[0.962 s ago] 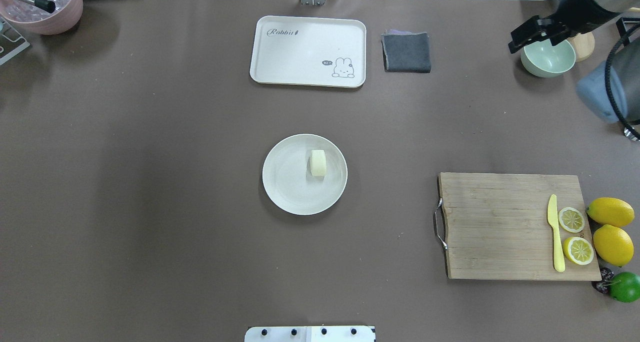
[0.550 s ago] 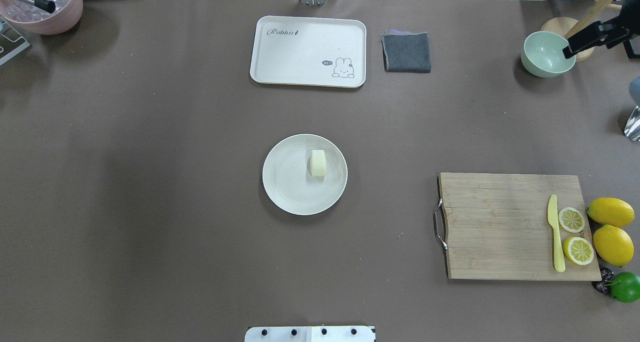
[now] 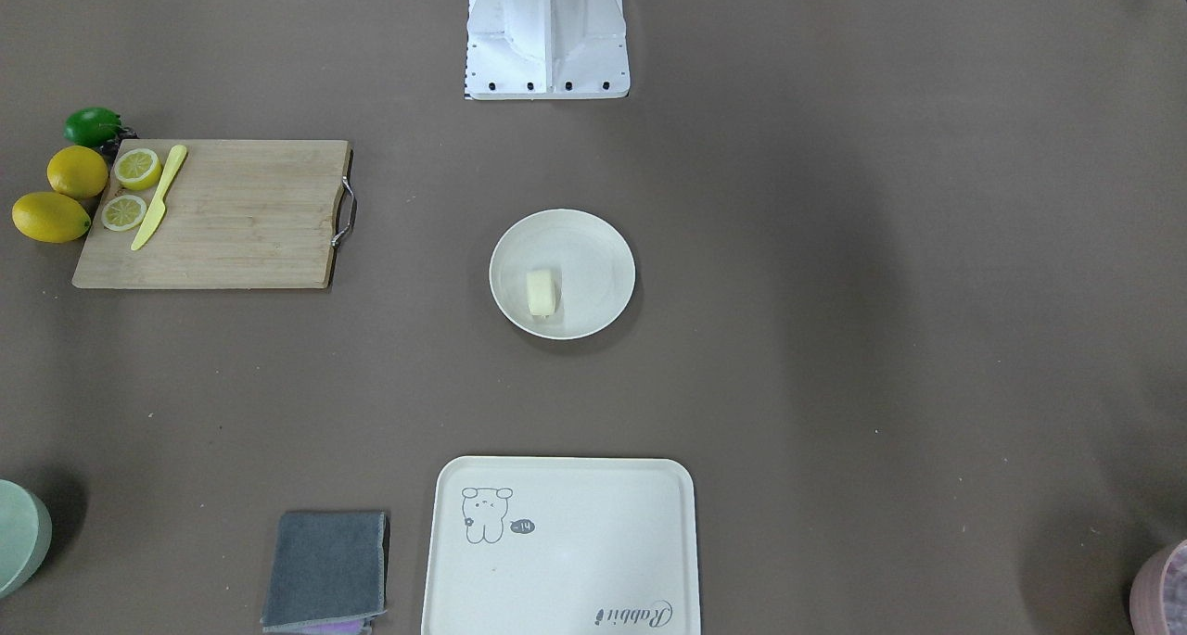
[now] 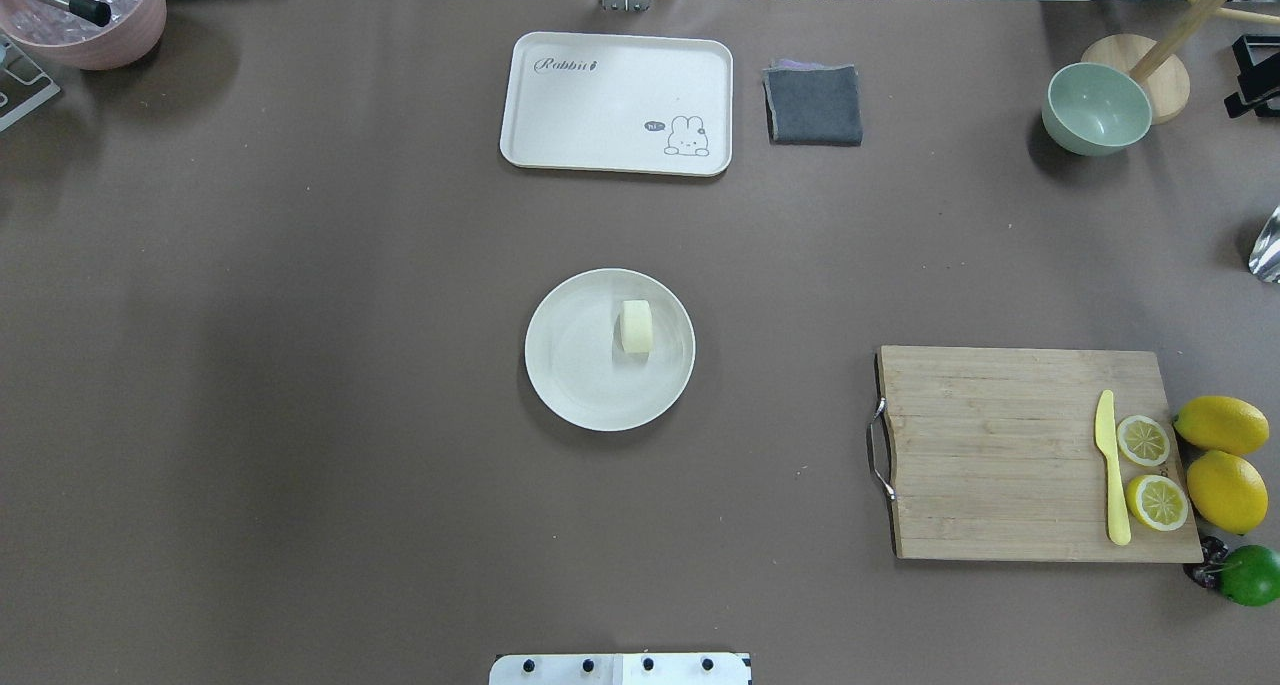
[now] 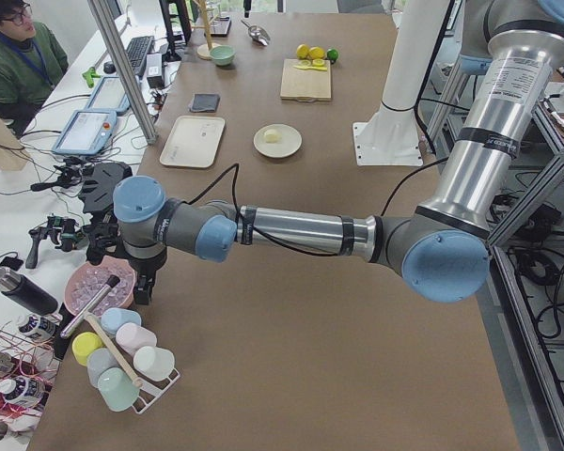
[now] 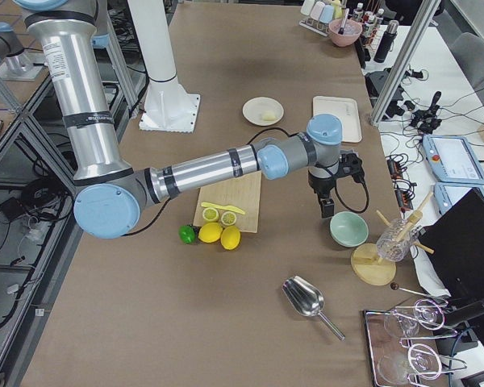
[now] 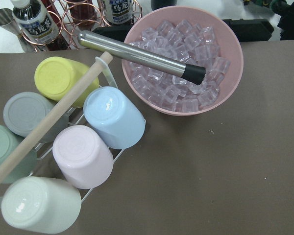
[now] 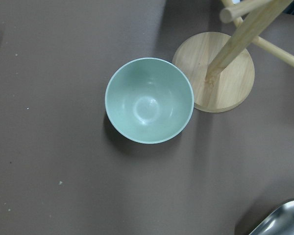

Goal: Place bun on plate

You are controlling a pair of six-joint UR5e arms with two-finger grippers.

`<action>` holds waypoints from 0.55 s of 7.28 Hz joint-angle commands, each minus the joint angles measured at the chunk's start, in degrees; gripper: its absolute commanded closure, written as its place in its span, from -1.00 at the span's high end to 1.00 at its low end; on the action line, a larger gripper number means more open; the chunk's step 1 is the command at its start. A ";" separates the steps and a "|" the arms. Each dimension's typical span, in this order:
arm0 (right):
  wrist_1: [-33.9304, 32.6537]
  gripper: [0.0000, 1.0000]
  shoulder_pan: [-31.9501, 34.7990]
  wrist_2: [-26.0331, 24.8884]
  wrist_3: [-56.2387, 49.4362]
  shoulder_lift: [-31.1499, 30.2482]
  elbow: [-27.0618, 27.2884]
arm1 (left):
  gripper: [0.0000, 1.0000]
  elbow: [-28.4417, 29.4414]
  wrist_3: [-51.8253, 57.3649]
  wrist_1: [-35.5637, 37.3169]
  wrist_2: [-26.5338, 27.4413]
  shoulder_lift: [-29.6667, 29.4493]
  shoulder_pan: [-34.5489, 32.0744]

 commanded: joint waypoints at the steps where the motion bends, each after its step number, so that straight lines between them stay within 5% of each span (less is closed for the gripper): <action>1: 0.17 1.00 1.20 0.28 0.21 1.78 -3.51 | 0.96 -0.13 -0.06 1.29 -0.07 -0.80 -0.04; 4: 0.26 1.00 1.29 0.54 0.39 1.87 -3.70 | 0.96 -2.59 -2.84 1.90 0.02 -0.01 0.05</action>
